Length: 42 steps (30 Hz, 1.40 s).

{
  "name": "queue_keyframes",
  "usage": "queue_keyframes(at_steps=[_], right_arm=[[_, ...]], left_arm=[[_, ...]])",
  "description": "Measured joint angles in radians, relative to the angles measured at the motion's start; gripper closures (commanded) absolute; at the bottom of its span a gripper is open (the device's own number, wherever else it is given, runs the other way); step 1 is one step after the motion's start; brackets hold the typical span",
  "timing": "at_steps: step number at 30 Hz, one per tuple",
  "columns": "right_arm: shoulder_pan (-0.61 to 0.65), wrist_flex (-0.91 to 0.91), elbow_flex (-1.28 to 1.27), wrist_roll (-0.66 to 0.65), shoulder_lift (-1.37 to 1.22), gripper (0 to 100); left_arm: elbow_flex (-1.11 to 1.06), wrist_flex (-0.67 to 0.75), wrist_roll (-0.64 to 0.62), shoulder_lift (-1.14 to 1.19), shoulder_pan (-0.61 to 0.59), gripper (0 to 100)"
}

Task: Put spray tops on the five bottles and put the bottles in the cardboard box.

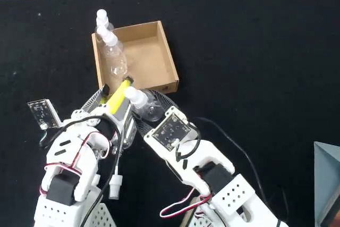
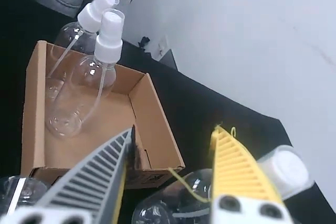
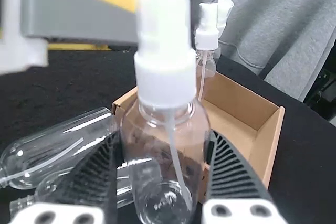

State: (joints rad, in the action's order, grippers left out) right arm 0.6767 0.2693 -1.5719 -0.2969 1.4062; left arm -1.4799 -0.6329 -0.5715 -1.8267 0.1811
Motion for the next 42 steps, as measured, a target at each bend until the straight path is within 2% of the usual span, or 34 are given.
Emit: queue_keyframes(at_steps=[7,24,32,42], right_arm=[[-0.002,0.000,0.000,-0.002,0.000,90.6],[-0.002,0.000,0.000,-0.002,0.000,90.6],[-0.031,0.000,0.011,-0.003,0.002,90.6],[-0.031,0.000,0.012,-0.003,0.002,90.6]], left_arm=[[0.000,0.000,0.040,-0.002,0.021,78],[0.000,0.000,0.041,-0.002,0.038,78],[-0.003,-0.002,0.043,0.006,-0.011,78],[-0.003,-0.002,0.055,0.011,-0.011,78]])
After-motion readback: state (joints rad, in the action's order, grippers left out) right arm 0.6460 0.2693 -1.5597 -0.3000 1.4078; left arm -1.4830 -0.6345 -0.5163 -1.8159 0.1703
